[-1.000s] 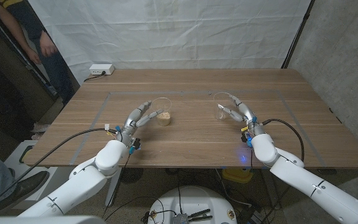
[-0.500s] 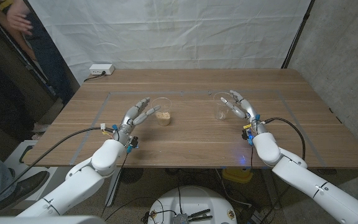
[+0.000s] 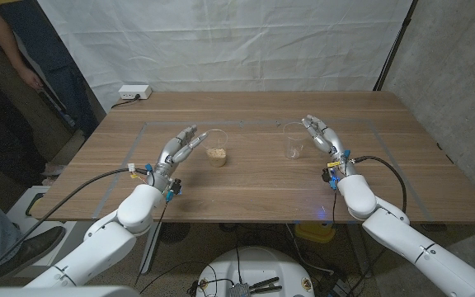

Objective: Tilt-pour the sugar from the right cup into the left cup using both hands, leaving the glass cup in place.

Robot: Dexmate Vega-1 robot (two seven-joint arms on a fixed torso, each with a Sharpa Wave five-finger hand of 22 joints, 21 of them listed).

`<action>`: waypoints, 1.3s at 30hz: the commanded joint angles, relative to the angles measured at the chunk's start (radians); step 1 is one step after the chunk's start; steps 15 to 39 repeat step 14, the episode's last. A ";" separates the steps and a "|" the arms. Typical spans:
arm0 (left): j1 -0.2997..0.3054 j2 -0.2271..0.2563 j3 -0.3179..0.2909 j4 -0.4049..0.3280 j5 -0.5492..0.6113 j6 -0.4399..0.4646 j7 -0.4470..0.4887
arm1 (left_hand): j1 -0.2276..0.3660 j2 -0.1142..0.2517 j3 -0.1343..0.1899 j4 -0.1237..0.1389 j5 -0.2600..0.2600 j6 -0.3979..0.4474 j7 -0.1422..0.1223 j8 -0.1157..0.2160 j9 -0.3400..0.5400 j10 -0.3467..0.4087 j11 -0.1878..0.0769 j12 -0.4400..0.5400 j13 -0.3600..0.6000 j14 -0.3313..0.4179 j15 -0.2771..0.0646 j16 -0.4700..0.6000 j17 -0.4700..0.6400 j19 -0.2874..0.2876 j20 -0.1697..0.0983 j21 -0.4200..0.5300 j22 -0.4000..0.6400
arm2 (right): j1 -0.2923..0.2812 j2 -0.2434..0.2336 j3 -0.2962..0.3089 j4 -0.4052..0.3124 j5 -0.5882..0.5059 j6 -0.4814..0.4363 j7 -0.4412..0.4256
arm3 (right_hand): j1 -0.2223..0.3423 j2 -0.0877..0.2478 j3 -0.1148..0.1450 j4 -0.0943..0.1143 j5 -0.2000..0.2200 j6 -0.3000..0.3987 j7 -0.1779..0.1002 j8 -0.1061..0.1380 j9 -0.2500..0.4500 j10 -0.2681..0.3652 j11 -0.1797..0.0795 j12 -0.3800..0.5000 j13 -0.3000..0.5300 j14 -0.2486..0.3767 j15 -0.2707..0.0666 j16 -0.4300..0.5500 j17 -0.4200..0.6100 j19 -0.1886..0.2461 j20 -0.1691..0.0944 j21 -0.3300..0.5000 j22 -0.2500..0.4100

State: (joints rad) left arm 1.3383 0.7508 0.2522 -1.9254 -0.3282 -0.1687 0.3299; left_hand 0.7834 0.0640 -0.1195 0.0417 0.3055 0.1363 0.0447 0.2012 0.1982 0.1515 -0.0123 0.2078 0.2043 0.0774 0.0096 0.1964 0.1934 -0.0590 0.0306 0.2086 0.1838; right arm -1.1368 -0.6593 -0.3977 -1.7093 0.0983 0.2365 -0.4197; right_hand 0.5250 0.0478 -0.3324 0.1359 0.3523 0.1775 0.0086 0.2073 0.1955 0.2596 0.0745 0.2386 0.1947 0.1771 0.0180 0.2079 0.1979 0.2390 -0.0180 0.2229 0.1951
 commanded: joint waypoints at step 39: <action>-0.002 -0.008 -0.028 0.005 -0.017 -0.027 -0.038 | -0.034 0.008 -0.015 0.022 -0.001 0.011 -0.001 0.004 0.000 0.008 0.000 0.006 0.002 0.007 -0.003 0.005 0.001 -0.003 0.002 0.002 0.003 | -0.003 0.059 0.028 0.004 0.039 0.041 0.007 | -0.042 0.004 -0.001 0.015 -0.006 0.030 0.000 0.008 -0.002 0.029 0.001 0.010 0.001 0.026 0.001 0.008 0.001 0.019 -0.005 0.009 0.003</action>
